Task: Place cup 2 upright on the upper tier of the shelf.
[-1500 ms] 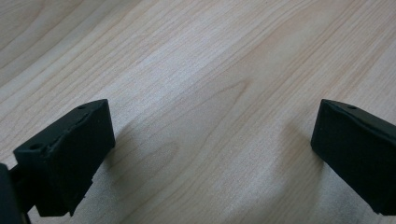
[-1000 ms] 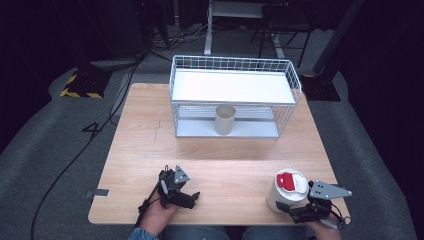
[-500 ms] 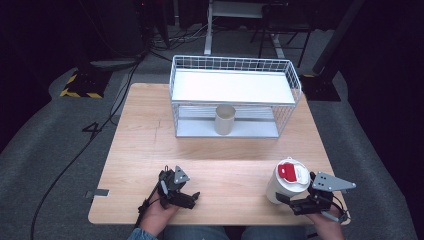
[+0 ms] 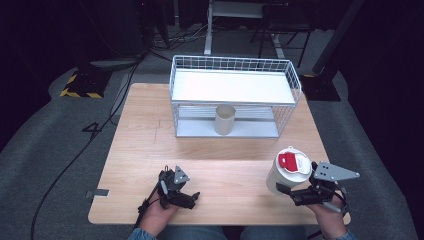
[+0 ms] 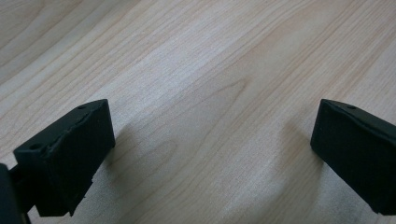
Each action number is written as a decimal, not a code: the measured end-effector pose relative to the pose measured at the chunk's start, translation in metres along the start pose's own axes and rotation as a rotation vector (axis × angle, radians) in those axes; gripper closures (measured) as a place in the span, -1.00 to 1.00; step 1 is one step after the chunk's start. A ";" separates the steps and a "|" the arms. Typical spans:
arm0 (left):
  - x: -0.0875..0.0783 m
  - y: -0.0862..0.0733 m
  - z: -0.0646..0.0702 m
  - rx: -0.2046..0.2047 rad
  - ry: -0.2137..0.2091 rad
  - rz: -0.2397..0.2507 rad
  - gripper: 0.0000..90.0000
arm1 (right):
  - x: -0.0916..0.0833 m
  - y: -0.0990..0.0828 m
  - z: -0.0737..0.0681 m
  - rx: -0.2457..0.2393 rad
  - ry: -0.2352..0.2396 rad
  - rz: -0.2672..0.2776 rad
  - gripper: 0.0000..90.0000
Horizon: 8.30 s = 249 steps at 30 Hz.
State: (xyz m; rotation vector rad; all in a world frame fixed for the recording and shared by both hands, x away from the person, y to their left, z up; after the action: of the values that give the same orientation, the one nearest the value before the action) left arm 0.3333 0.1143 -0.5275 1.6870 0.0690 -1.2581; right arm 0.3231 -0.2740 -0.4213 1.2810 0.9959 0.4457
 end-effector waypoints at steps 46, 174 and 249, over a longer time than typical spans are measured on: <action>0.000 0.000 -0.001 -0.028 0.008 0.002 -1.00 | 0.045 0.191 0.048 -0.037 -0.052 0.035 -0.74; -0.004 -0.004 -0.014 -0.057 0.039 -0.002 -1.00 | 0.134 0.219 0.124 0.068 -0.162 0.018 -1.00; -0.009 -0.010 -0.026 -0.020 0.009 0.004 -1.00 | 0.027 -0.074 0.061 0.116 -0.328 -0.338 -0.66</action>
State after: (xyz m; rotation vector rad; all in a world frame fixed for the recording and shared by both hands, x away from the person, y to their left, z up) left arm 0.3422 0.1423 -0.5280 1.6751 0.0830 -1.2429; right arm 0.3696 -0.3096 -0.5020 1.2105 0.9433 -0.0824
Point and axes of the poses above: each handheld gripper's, and its own axes: x roughly forward along the jaws, y roughly out of its top, z roughly to its right, the point moved 3 cm from there along x, roughly forward along the jaws, and after that the axes turned 1 degree about -y, right-handed, at the moved point
